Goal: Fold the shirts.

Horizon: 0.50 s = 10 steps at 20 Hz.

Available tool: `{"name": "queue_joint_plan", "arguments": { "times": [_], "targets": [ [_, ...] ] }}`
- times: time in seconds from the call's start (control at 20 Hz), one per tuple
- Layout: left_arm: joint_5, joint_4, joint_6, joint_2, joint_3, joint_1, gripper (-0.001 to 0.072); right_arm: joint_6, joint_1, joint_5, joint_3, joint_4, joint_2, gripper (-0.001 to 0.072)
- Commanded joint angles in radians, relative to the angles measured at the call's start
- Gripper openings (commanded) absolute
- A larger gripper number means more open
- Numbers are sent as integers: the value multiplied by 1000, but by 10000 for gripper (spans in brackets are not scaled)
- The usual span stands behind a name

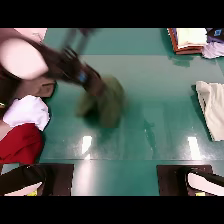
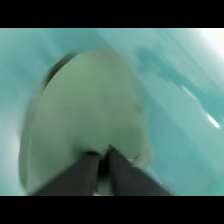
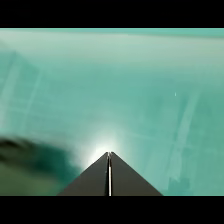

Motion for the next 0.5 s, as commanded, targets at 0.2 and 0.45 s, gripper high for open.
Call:
{"name": "queue_joint_plan", "arguments": {
  "times": [0.2,0.45],
  "targets": [
    [142,-33,-26,6,-270,-21,541,-44,-2,-2,-125,-20,62,22],
    [152,-90,-9,-25,-256,267,541,-44,-1,0,-126,-19,61,22]
  ]
}}
